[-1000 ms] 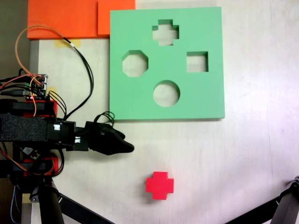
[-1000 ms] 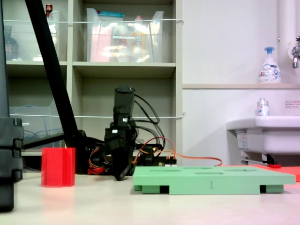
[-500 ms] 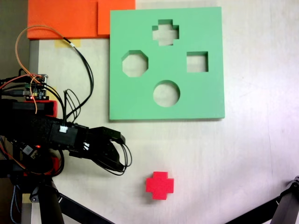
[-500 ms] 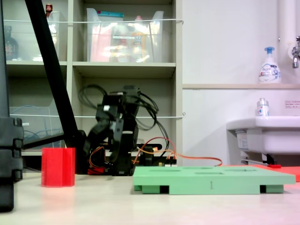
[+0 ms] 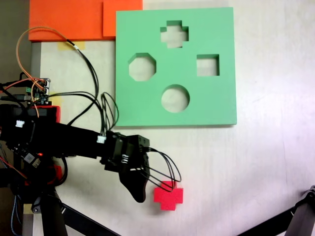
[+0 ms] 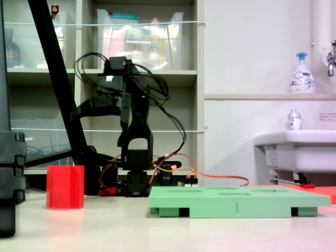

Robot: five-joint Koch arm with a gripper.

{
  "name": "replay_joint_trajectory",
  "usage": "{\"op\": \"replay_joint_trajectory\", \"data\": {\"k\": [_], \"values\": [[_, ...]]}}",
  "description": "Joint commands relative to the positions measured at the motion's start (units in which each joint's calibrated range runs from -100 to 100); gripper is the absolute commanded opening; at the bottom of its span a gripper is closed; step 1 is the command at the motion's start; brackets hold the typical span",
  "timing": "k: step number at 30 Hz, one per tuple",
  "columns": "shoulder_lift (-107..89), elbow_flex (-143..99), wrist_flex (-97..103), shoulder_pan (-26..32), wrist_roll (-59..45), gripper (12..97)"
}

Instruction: Put the cross columnar block into the corresponding hole

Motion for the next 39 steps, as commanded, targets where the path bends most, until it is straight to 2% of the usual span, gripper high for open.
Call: {"op": "replay_joint_trajectory", "data": {"k": [1,17,32,33,34,39], "values": [[6.8,7.3,-4.1,-1.0,-1.2,87.4],[40.2,21.9,-4.1,-2.9,-2.1,87.2],[53.6,22.3,-3.9,-3.9,-3.0,86.9],[53.7,22.3,-3.9,-3.9,-3.0,85.8],[54.1,22.2,-3.9,-3.9,-3.0,81.1],[54.3,20.0,-4.0,-4.2,-3.0,52.6]]}}
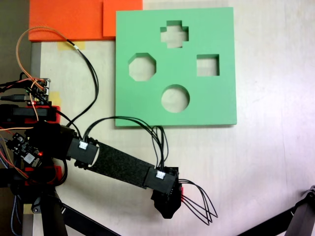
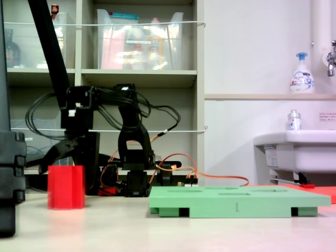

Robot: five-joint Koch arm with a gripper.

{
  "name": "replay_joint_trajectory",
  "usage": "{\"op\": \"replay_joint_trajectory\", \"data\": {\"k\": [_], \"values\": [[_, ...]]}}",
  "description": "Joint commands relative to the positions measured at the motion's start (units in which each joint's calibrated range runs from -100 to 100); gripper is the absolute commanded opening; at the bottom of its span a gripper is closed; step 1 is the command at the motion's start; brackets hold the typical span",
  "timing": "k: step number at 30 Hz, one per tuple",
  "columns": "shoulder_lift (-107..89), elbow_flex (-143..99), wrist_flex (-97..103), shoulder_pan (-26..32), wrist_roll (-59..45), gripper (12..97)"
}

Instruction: Put the cross columnar block into the corresponding hole

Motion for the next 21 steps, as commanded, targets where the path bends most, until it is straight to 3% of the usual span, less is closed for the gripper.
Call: {"op": "replay_joint_trajectory", "data": {"k": [1,9,21], "values": [[0.1,-0.6,-2.7,0.0,-0.5,47.8],[0.4,-2.4,-5.9,-0.3,-0.5,32.3],[-11.8,-2.1,-8.3,1.1,0.2,32.5]]}}
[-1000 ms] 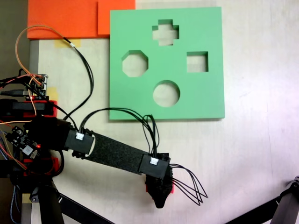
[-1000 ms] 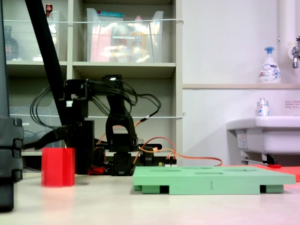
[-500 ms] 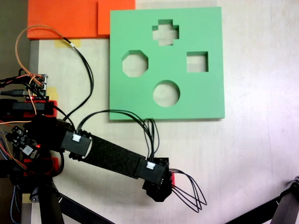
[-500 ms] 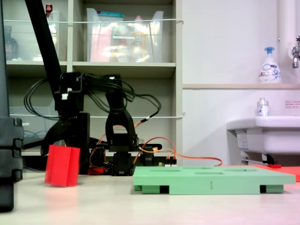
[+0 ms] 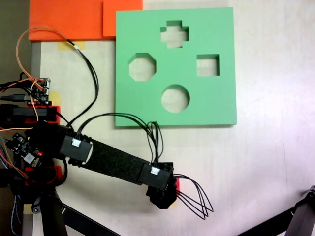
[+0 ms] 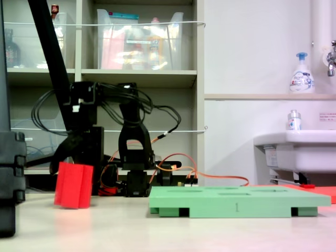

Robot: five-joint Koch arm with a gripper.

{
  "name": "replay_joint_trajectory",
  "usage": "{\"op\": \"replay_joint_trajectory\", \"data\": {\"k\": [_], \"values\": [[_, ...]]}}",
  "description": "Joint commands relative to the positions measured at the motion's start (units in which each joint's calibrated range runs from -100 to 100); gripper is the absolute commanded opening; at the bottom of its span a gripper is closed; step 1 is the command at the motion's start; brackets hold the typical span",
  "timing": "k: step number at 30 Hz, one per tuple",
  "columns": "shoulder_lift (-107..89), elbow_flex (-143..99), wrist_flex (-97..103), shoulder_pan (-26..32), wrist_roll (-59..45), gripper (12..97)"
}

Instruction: Put the cross columnar block into the corresponding hole

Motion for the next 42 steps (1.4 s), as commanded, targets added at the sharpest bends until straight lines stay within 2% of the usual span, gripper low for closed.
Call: {"op": "replay_joint_trajectory", "data": {"k": [1,12,18,21,26,33,42], "values": [[-5.8,0.6,-5.4,0.8,0.5,32.5],[-25.8,0.8,-5.4,8.8,8.2,32.6],[-30.8,2.9,-5.4,17.4,16.9,32.6],[-24.5,12.3,-5.4,24.2,22.5,32.5],[-13.7,23.3,-5.4,28.8,26.6,32.5],[1.9,38.0,-5.4,33.3,31.6,32.5],[8.9,39.2,-3.4,36.2,35.5,32.3]]}}
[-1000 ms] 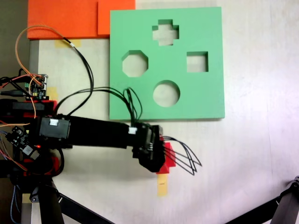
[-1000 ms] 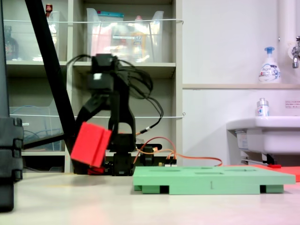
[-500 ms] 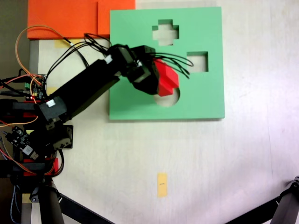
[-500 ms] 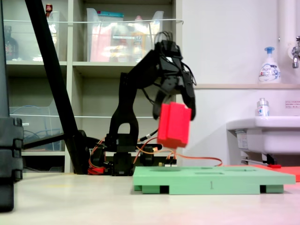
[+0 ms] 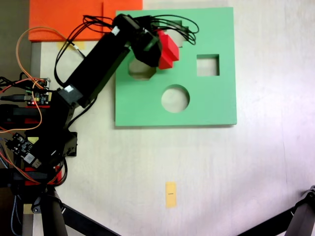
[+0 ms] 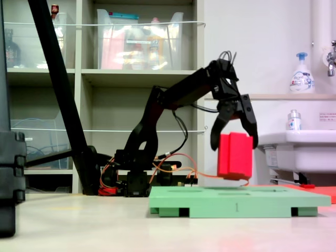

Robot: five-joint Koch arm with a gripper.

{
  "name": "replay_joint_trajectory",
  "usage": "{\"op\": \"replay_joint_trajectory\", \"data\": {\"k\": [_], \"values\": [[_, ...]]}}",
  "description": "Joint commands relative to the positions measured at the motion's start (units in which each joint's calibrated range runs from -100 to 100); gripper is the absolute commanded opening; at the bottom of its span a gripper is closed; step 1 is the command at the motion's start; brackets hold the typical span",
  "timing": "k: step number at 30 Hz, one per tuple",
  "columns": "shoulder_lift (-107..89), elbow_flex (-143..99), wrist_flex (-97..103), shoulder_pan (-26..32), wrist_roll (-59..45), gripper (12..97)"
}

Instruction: Put the cross columnar block into the corresponding hole

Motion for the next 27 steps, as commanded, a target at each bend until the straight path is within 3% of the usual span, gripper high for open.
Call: {"op": "replay_joint_trajectory", "data": {"k": [1,15,27], "values": [[0.7,4.1,1.8,0.7,1.1,32.3],[7.8,4.4,19.8,2.0,3.2,32.3],[14.4,9.3,21.4,2.4,3.8,32.5]]}}
